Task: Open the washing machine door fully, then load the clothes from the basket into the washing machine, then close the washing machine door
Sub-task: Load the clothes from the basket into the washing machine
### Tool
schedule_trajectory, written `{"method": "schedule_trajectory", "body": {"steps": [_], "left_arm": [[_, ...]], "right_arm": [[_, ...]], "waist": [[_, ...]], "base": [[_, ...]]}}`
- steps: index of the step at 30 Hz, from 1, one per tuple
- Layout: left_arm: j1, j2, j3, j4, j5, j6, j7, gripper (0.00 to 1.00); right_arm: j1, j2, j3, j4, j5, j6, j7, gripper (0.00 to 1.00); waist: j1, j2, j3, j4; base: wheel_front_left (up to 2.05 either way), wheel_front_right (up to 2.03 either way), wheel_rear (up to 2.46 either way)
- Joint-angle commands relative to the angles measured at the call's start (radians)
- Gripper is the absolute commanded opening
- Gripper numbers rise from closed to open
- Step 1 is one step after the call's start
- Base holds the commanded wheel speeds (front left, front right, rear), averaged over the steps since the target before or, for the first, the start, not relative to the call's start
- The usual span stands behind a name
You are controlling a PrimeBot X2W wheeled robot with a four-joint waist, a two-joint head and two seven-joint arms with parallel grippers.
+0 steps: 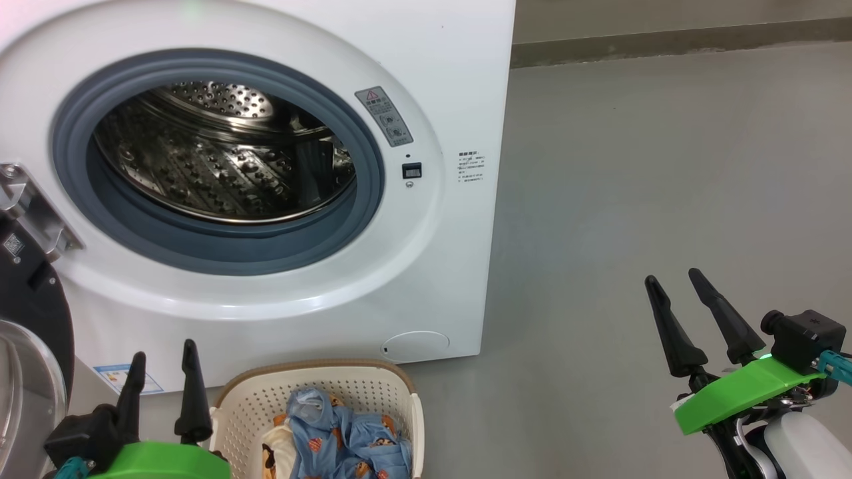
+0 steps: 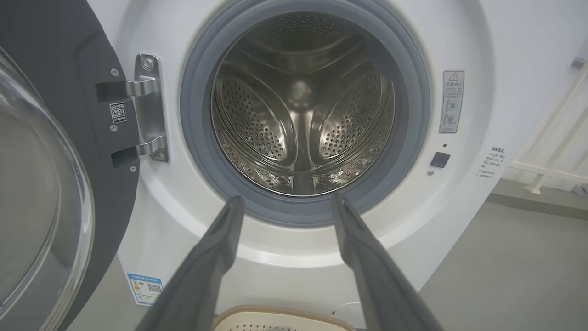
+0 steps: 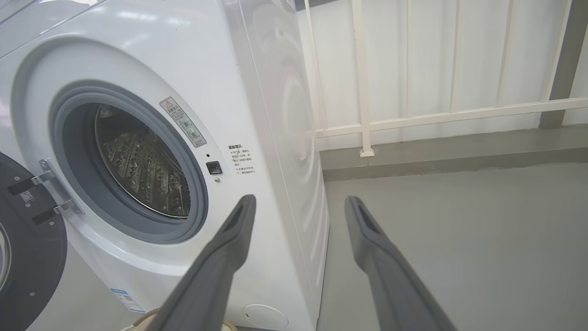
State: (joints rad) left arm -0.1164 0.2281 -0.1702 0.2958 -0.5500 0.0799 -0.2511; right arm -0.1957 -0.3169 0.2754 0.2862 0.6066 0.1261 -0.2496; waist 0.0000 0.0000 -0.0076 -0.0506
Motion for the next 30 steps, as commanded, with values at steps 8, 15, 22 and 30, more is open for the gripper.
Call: {"method": "schedule_trajectory", "body": {"steps": [8,15,22,30], "left_arm": [[-0.039,0.021,0.035,-0.009,0.014,-0.003,-0.011,1.0],[-0.04,0.022,0.033,-0.009,0.017,-0.001,-0.011,1.0],[-0.041,0.025,0.03,-0.009,0.018,0.002,-0.011,1.0],[-0.042,0.03,0.021,-0.006,0.03,0.023,-0.005,1.0]], "right_arm": [[-0.015,-0.013,0.013,-0.017,0.0,0.005,-0.012,1.0],[-0.014,-0.013,0.014,-0.017,0.001,0.005,-0.012,1.0],[-0.014,-0.012,0.015,-0.019,0.001,0.005,-0.012,1.0],[-0.014,-0.009,0.016,-0.022,0.002,0.005,-0.012,1.0]], "waist": [[0.0,0.0,-0.001,0.003],[0.0,0.0,-0.003,0.007],[0.0,0.0,0.002,0.01],[0.0,0.0,0.019,0.004]], "base": [[0.0,0.0,0.0],[0.0,0.0,0.0],[0.0,0.0,0.0],[0.0,0.0,0.0]]}}
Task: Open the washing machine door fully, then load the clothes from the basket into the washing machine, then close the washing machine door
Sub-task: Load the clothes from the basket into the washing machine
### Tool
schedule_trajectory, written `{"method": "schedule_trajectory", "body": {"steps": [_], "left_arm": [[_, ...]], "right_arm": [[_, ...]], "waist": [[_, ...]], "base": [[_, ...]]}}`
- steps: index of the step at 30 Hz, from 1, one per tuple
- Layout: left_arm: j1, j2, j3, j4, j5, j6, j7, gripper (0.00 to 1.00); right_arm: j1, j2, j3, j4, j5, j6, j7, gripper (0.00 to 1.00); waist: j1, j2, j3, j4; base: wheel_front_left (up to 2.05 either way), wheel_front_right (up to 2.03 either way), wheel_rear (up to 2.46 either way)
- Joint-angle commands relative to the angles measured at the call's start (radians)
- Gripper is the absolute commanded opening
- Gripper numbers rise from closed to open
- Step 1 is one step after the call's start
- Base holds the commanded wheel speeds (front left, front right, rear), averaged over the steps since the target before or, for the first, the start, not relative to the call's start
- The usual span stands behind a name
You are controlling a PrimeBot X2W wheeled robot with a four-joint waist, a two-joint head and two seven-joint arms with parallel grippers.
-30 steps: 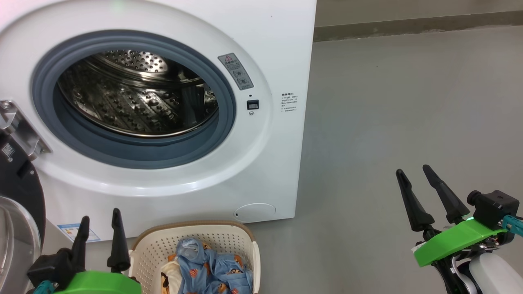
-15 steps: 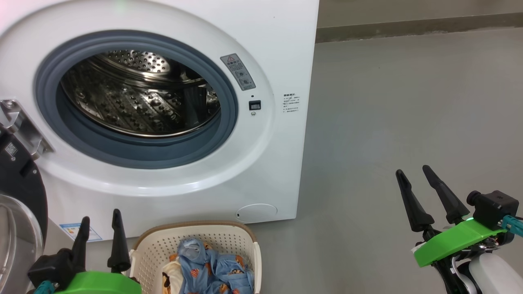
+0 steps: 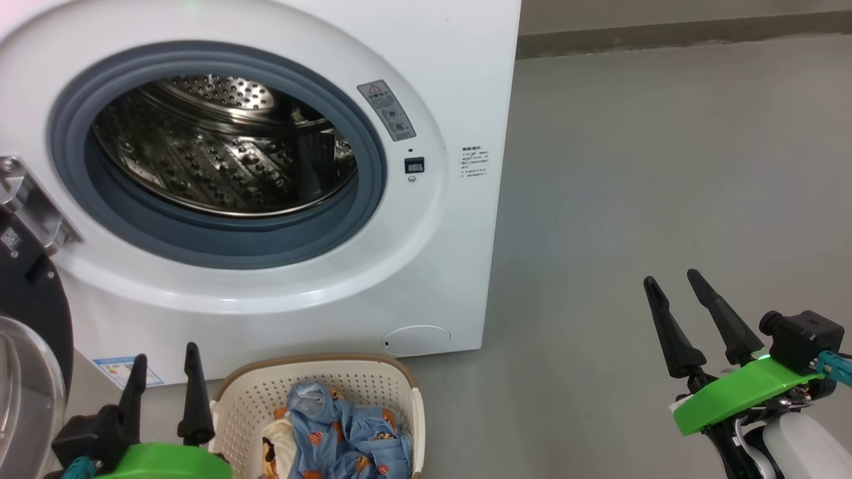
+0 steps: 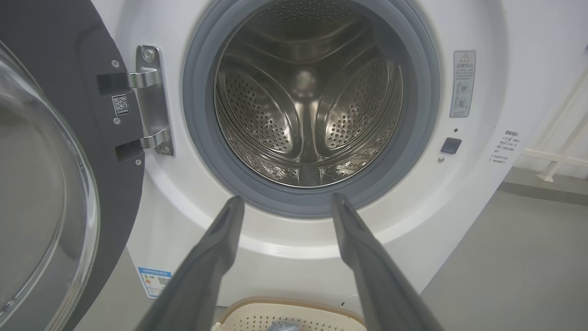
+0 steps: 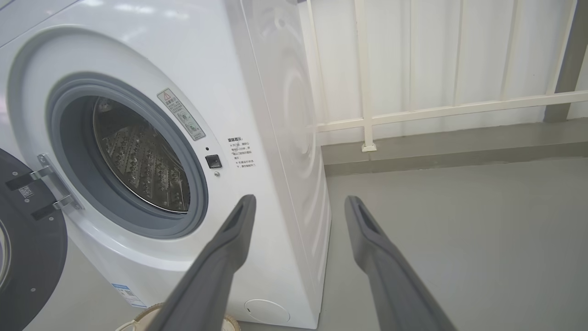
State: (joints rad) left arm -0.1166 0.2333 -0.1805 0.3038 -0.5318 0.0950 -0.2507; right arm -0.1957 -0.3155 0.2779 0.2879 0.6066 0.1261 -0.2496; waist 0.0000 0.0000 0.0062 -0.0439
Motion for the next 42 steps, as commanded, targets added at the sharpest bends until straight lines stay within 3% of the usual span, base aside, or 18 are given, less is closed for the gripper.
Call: {"method": "schedule_trajectory", "body": {"steps": [1,9,20,38,42], "left_arm": [[-0.043,0.025,0.03,-0.015,0.013,0.011,-0.004,1.0],[-0.072,0.029,-0.001,0.002,0.033,0.021,0.03,1.0],[-0.147,0.029,-0.035,0.1,0.031,-0.001,0.08,1.0],[-0.383,0.017,-0.101,0.583,0.0,-0.159,0.136,1.0],[-0.434,0.016,-0.112,0.663,0.004,-0.17,0.129,1.0]], "right_arm": [[-0.014,-0.011,0.013,-0.025,0.002,0.005,-0.012,1.0],[-0.031,-0.007,0.008,-0.034,0.001,0.005,-0.012,1.0],[-0.069,0.0,0.007,-0.051,-0.003,0.005,-0.012,1.0],[-0.154,0.008,-0.016,-0.081,-0.013,0.005,-0.012,1.0],[-0.17,0.018,-0.014,-0.087,-0.015,0.005,-0.012,1.0]], "waist": [[0.0,0.0,0.011,-0.004],[0.0,0.0,0.068,-0.019],[0.0,0.0,0.177,-0.051],[0.0,0.0,0.382,-0.106],[0.0,0.0,0.423,-0.116]], "base": [[0.0,0.0,0.0],[0.0,0.0,0.0],[0.0,0.0,0.0],[0.0,0.0,0.0],[0.0,0.0,0.0]]}}
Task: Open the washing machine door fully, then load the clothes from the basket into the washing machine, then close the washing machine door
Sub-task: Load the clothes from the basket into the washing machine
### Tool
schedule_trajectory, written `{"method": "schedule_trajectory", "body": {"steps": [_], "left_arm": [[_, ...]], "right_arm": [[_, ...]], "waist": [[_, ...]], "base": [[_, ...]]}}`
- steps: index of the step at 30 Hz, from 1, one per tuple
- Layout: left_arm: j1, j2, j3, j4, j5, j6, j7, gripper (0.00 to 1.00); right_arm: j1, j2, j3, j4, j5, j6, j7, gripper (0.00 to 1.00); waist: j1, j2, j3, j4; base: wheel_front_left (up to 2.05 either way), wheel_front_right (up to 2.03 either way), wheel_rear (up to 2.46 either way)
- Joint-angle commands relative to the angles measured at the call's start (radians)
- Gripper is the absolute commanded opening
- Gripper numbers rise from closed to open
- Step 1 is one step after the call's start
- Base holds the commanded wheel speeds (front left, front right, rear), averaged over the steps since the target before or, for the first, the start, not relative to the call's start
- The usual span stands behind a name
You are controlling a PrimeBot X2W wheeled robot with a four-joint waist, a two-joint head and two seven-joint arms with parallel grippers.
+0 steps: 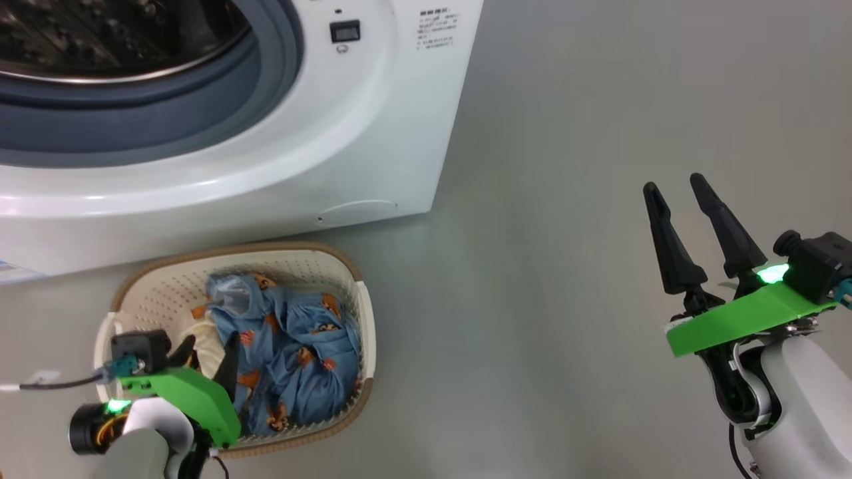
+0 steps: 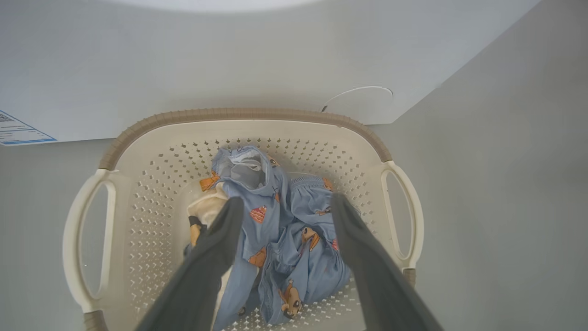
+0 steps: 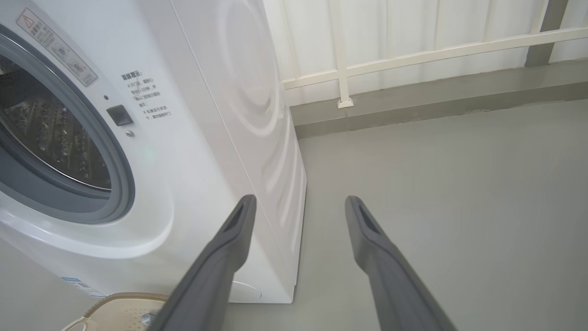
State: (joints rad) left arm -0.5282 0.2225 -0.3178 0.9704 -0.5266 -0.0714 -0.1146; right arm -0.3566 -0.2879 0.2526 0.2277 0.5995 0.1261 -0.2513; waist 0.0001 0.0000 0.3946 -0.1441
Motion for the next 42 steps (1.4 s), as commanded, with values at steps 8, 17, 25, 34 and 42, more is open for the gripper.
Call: {"method": "schedule_trajectory", "body": {"steps": [8,17,25,34,42], "left_arm": [[-0.128,0.038,0.014,0.142,0.0,-0.016,0.004,1.0],[-0.232,0.043,0.007,0.243,0.001,-0.001,0.032,1.0],[-0.315,0.07,0.017,0.287,-0.013,0.03,0.068,1.0],[-0.371,0.102,0.016,0.308,-0.017,0.083,0.114,1.0],[-0.429,0.131,-0.004,0.314,-0.007,0.096,0.175,1.0]], "right_arm": [[-0.058,0.006,0.034,-0.041,-0.011,0.005,-0.011,1.0],[-0.094,0.002,0.038,-0.052,-0.015,0.005,-0.011,1.0],[-0.126,0.012,0.039,-0.072,-0.02,0.005,-0.011,1.0],[-0.162,0.026,0.045,-0.094,-0.025,0.005,-0.011,1.0],[-0.161,0.031,0.032,-0.109,-0.033,0.005,-0.011,1.0]], "waist": [[-0.0001,0.0,0.142,-0.038],[-0.0001,0.0,0.253,-0.054],[-0.0001,0.0,0.361,-0.072],[-0.0001,0.0,0.442,-0.096],[-0.0001,0.0,0.494,-0.107]], "base": [[0.0,0.0,0.0],[0.0,0.0,0.0],[0.0,0.0,0.0],[0.0,0.0,0.0],[0.0,0.0,0.0]]}}
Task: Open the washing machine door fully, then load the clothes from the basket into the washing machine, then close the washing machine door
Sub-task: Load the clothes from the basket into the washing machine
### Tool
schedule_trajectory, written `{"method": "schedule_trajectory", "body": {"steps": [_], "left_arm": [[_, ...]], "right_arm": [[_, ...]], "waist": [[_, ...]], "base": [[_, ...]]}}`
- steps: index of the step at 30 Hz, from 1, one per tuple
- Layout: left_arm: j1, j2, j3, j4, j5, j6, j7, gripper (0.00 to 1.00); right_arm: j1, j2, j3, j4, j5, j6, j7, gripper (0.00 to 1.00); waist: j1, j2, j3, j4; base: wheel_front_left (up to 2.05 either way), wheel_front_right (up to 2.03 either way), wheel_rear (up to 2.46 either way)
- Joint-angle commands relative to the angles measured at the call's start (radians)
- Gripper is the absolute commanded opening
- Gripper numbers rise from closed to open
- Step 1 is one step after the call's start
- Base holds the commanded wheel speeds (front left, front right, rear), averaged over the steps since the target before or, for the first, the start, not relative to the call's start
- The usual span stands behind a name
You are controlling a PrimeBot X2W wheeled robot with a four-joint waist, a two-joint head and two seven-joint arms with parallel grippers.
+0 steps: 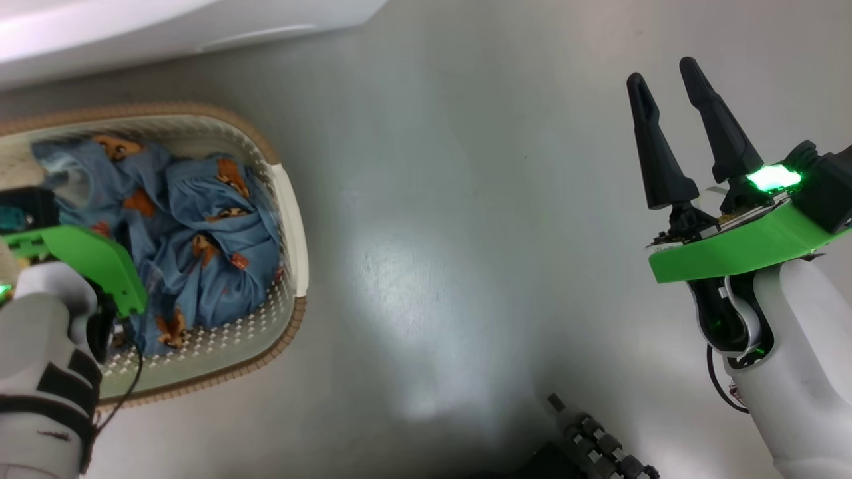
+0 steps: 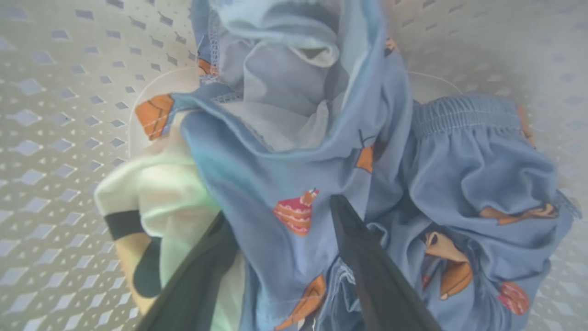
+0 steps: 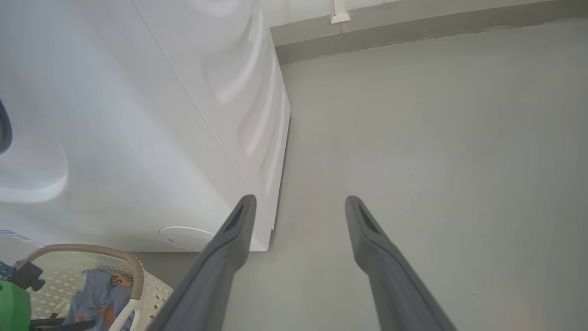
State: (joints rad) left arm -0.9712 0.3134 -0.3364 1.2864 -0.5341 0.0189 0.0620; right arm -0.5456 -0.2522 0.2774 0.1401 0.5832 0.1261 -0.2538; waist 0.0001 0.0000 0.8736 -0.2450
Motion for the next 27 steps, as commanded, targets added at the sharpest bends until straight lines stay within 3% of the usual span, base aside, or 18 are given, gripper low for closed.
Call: {"method": "schedule_trajectory", "body": {"steps": [1,7,16,18,19,20,21,27], "left_arm": [[0.008,0.04,0.013,-0.002,0.0,0.005,0.001,1.0],[-0.01,0.032,-0.009,0.001,0.005,-0.024,0.049,1.0],[-0.032,0.032,-0.026,0.003,0.006,-0.03,0.074,0.97],[-0.033,0.033,-0.028,0.003,0.005,-0.029,0.074,0.49],[-0.032,0.032,-0.029,0.003,0.004,-0.029,0.074,0.33],[-0.032,0.032,-0.029,0.003,0.004,-0.029,0.074,0.33],[-0.031,0.032,-0.029,0.003,0.002,-0.031,0.073,0.0],[-0.021,0.026,-0.023,0.004,-0.013,-0.037,0.04,0.0]], "right_arm": [[0.03,-0.005,0.007,-0.022,-0.018,0.005,-0.008,1.0],[0.028,-0.004,0.007,-0.031,-0.022,0.005,-0.008,1.0],[0.02,0.003,0.012,-0.037,-0.026,0.005,-0.008,1.0],[0.019,0.005,0.011,-0.035,-0.026,0.005,-0.008,1.0],[0.019,0.007,0.012,-0.033,-0.026,0.005,-0.008,1.0],[0.019,0.007,0.012,-0.033,-0.026,0.005,-0.008,1.0],[0.017,0.009,0.012,-0.03,-0.025,0.005,-0.008,1.0],[0.01,0.021,0.027,-0.024,-0.029,0.005,-0.008,1.0]], "waist": [[-0.0001,0.0,0.019,-0.007],[-0.0001,0.0,0.046,-0.015],[-0.0001,0.0,0.065,-0.03],[-0.0001,0.0,0.064,-0.034],[-0.0001,0.0,0.063,-0.036],[-0.0001,0.0,0.063,-0.036],[-0.0001,0.0,0.061,-0.037],[-0.0001,0.0,0.036,-0.036]], "base": [[0.0,0.0,0.0],[0.0,0.0,0.0],[0.0,0.0,0.0],[0.0,0.0,0.0],[0.0,0.0,0.0],[0.0,0.0,0.0],[0.0,0.0,0.0],[0.0,0.0,0.0]]}}
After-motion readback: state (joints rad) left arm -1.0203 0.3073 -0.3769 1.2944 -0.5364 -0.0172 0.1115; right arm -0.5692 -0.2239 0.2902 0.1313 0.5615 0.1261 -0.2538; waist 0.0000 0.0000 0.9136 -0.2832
